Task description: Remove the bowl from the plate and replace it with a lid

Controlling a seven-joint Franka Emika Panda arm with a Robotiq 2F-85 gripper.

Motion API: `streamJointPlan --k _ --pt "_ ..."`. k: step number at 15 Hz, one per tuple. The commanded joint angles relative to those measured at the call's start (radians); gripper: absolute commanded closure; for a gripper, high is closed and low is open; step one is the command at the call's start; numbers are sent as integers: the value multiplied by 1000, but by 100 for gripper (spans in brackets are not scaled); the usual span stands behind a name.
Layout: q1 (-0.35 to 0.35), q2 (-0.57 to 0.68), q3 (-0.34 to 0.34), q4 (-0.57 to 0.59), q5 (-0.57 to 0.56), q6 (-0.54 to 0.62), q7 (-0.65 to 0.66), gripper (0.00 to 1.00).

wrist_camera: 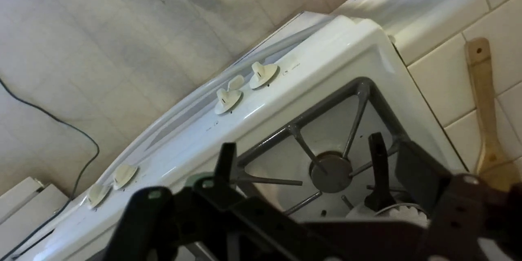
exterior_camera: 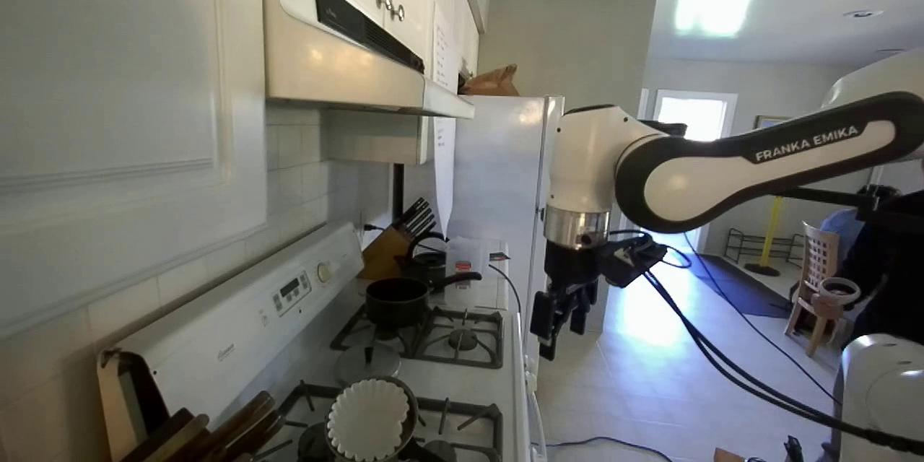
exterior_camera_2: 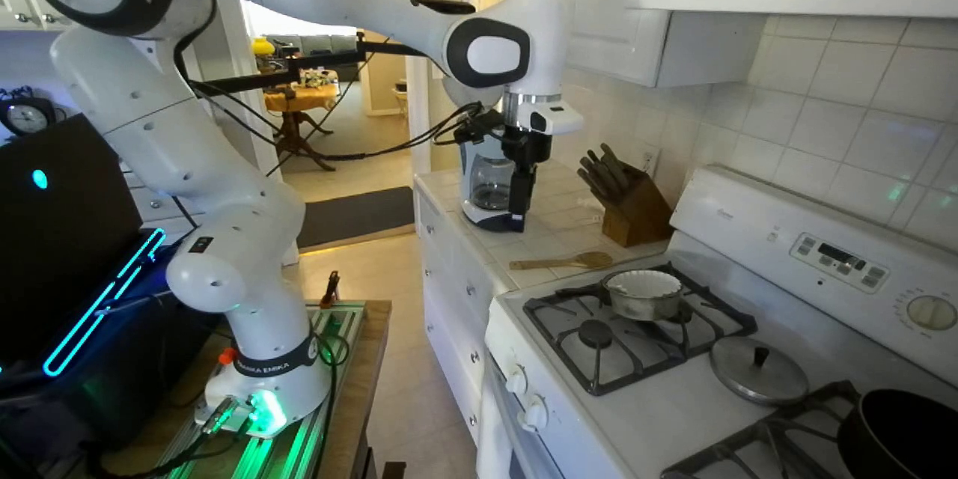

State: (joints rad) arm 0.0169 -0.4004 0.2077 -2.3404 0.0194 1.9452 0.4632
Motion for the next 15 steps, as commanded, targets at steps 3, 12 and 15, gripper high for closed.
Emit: streamJointPlan --k 3,12,15 --pt "-8 128 -16 47 29 3 124 0" --pt "1 205 -68 96 47 -80 138 0" --pt "8 129 -67 4 80 20 157 0"
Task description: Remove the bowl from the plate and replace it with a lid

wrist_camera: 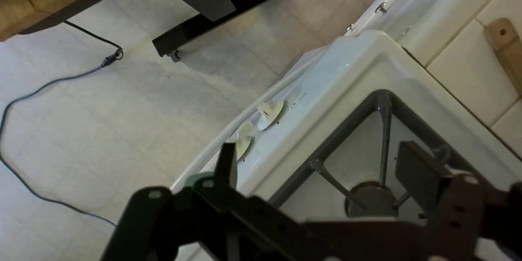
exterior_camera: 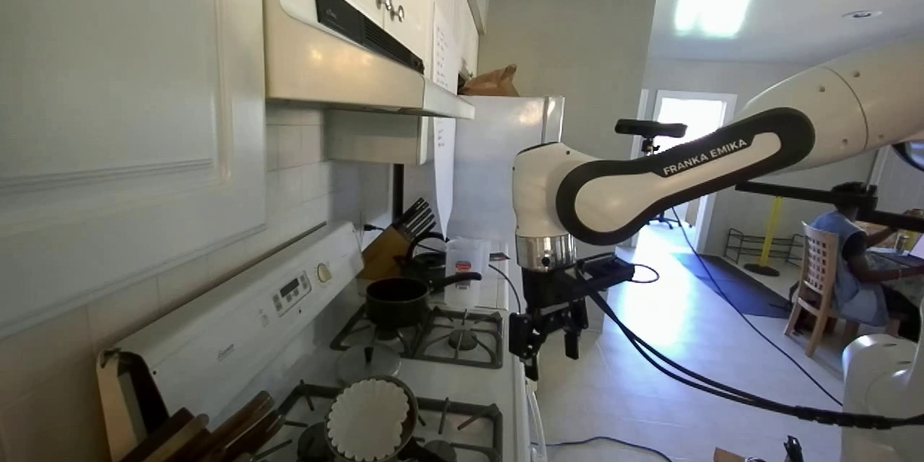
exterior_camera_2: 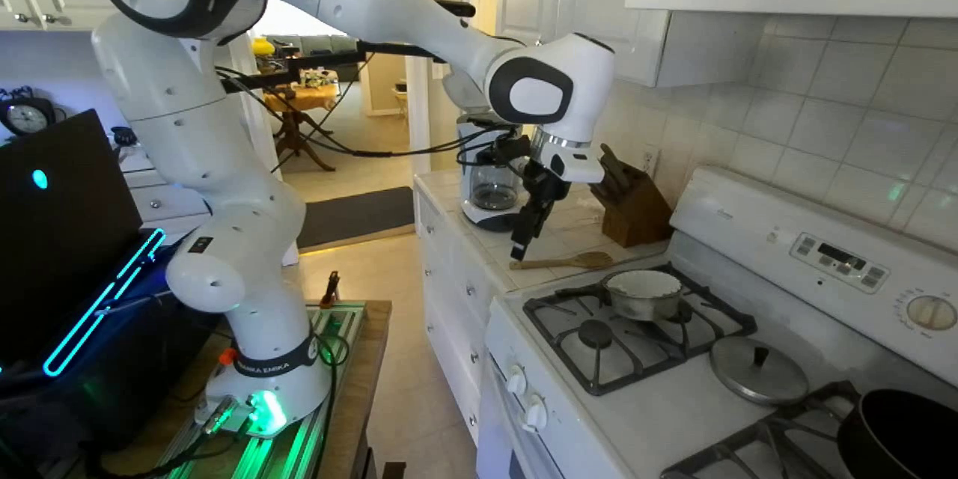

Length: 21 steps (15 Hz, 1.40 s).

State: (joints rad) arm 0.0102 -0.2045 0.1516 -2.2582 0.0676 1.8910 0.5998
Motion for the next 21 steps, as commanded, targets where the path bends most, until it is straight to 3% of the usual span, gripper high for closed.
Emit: streamJointPlan --k 1,7,11,15,21 --pt "12 -81 -11 -117 43 155 45 0" --pt "25 -45 -43 -209 197 401 -37 0" --pt "40 14 -91 -192 288 456 -299 0" --pt "48 64 -117 -167 276 459 -556 0" --pt "74 174 -109 -144 315 554 -779 0"
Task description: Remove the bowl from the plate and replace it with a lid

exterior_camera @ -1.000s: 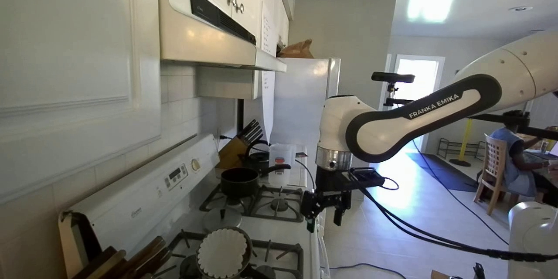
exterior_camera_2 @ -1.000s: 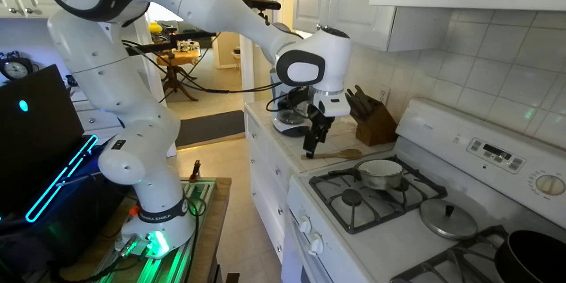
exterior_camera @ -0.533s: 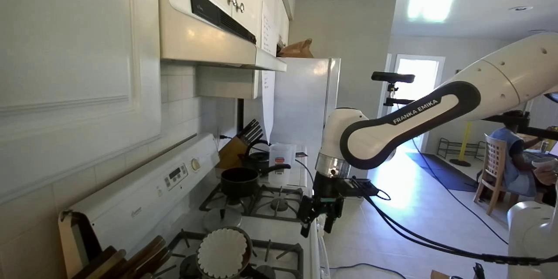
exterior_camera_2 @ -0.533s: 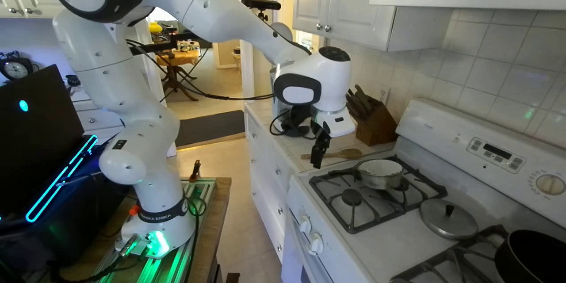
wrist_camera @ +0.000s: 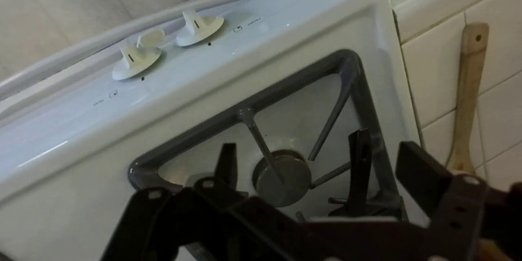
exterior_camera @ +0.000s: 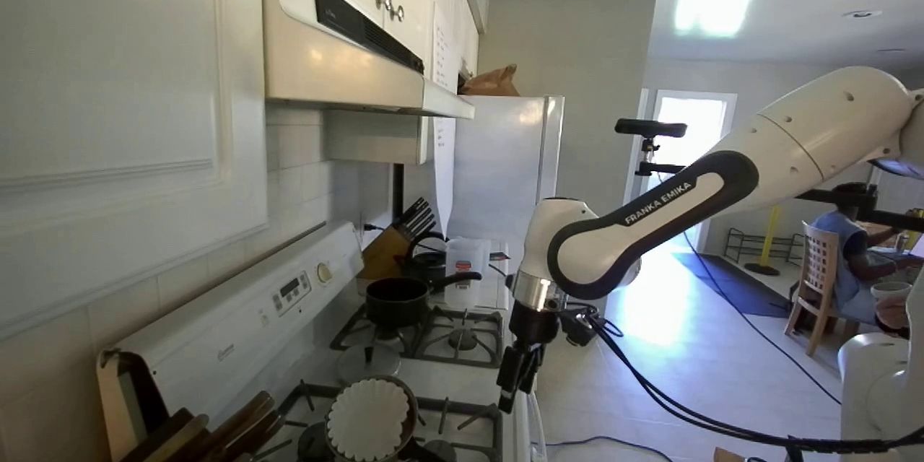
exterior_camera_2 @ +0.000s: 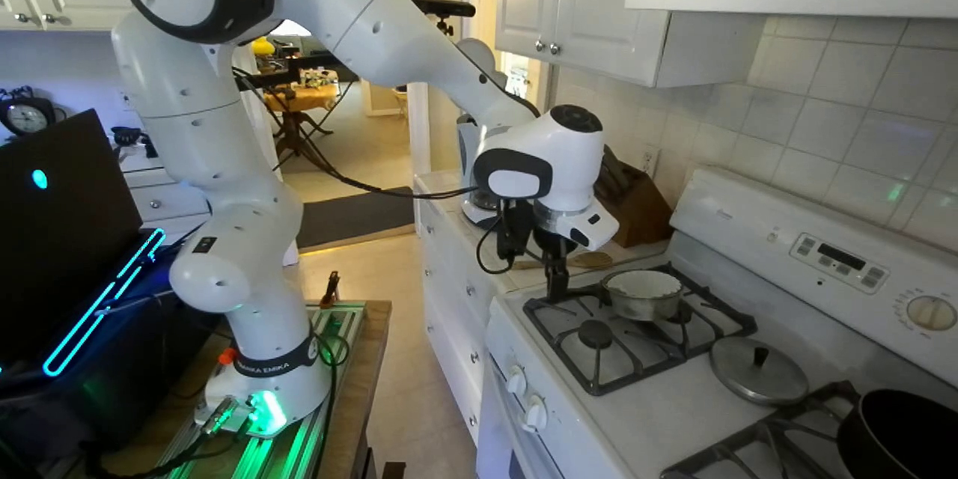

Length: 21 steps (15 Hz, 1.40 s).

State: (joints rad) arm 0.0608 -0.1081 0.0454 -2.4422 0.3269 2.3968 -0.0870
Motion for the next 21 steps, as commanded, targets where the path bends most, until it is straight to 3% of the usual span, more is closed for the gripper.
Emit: streamJointPlan --k 1,2,3,8,15,21 --pt "27 101 2 49 69 62 -106 0" --pt "25 123 7 69 66 44 -61 0" --pt "17 63 6 21 29 40 -53 0" --pt "15 116 13 58 31 40 -52 0" --pt "26 208 50 118 261 79 -210 0" --pt "16 312 82 188 226 128 -191 0"
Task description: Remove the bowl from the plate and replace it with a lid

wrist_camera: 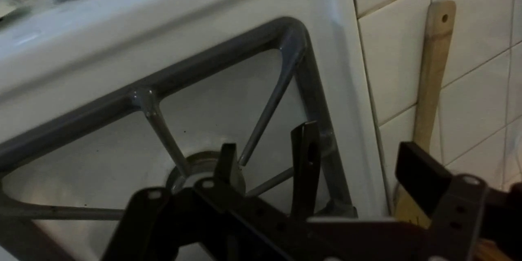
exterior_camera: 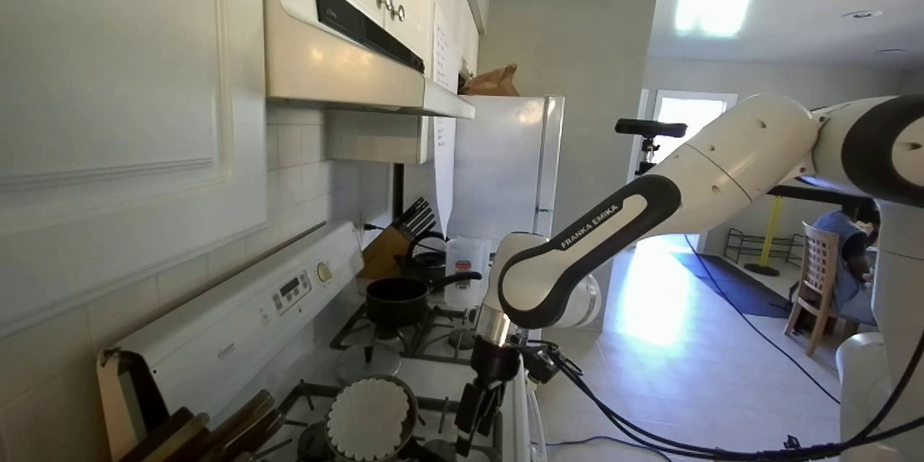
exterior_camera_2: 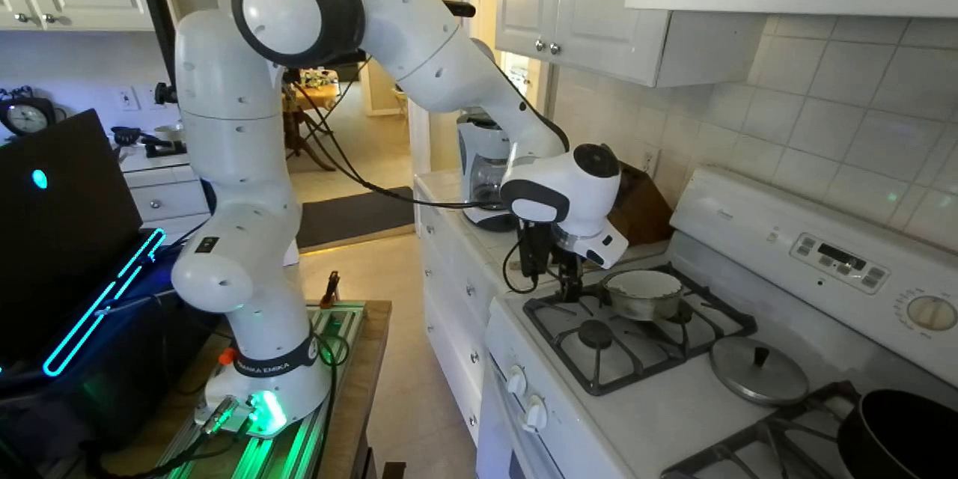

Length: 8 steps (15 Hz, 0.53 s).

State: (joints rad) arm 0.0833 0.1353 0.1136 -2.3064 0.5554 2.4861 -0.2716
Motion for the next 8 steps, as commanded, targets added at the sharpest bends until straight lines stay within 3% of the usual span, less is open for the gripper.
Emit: streamJointPlan --k 1,5,8 --pt "-4 82 20 62 -3 59 2 0" --pt "2 135 56 98 -18 128 11 1" --pt "5 162 91 114 -25 165 16 6"
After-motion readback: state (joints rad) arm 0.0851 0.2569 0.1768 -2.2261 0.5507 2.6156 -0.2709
